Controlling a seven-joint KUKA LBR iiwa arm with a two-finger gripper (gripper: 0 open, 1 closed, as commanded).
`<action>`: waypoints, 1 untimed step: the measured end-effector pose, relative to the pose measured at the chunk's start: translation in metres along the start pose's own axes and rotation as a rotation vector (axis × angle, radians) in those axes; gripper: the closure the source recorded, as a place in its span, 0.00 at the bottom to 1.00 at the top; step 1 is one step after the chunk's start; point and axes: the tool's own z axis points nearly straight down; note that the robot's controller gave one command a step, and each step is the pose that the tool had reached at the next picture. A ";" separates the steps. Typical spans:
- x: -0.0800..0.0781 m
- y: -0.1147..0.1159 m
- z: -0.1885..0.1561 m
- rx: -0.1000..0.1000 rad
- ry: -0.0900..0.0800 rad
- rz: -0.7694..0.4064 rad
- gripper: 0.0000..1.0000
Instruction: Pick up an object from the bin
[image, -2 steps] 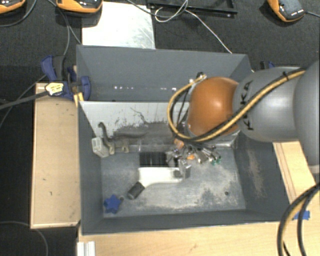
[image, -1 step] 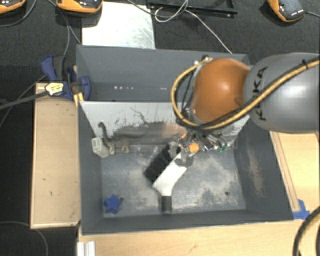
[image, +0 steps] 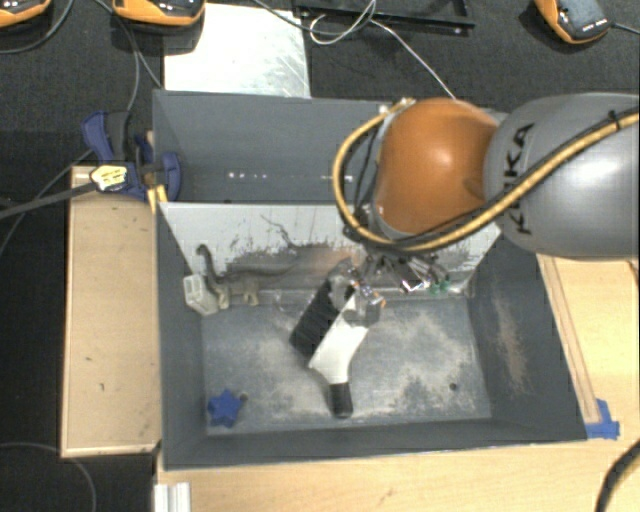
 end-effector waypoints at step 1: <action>0.001 -0.018 -0.071 0.004 -0.009 -0.006 1.00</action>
Offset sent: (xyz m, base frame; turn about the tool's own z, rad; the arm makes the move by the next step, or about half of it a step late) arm -0.0183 0.0080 0.1070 -0.0035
